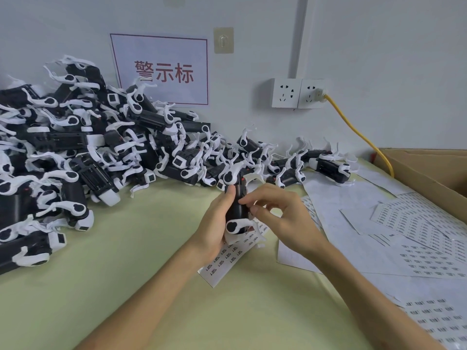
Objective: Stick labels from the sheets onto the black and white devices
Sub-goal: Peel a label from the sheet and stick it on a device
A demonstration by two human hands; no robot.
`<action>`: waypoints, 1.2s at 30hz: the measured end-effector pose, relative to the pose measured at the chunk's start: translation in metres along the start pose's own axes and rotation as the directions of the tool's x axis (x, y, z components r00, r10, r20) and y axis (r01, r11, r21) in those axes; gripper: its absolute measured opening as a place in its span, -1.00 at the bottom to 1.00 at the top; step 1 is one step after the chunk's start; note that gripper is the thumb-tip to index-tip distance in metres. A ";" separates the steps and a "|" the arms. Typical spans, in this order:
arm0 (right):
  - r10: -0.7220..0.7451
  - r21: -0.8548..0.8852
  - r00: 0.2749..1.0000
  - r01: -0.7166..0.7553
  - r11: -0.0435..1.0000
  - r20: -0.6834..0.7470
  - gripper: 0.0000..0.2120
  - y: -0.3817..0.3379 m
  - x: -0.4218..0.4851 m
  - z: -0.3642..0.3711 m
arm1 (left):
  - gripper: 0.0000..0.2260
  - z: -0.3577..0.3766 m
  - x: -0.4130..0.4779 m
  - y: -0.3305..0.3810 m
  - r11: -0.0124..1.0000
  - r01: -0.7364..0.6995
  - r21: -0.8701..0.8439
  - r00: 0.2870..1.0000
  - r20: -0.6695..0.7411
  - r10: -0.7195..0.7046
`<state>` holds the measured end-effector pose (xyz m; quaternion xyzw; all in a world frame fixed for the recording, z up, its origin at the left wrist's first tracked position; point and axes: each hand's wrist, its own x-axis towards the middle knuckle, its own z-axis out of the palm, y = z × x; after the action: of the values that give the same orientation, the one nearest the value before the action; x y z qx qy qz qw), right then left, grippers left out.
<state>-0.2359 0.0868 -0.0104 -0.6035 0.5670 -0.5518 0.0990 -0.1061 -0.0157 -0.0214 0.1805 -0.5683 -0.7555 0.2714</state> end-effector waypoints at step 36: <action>0.179 0.172 0.930 -0.129 0.977 -0.321 -0.86 -0.002 0.007 -0.019 | -0.69 0.000 0.002 0.003 0.997 -0.069 0.018 0.998 -0.015 0.069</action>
<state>-0.2513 0.0909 0.0018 -0.4457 0.5789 -0.6770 0.0889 -0.1077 -0.0175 -0.0187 0.1688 -0.5786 -0.7394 0.3000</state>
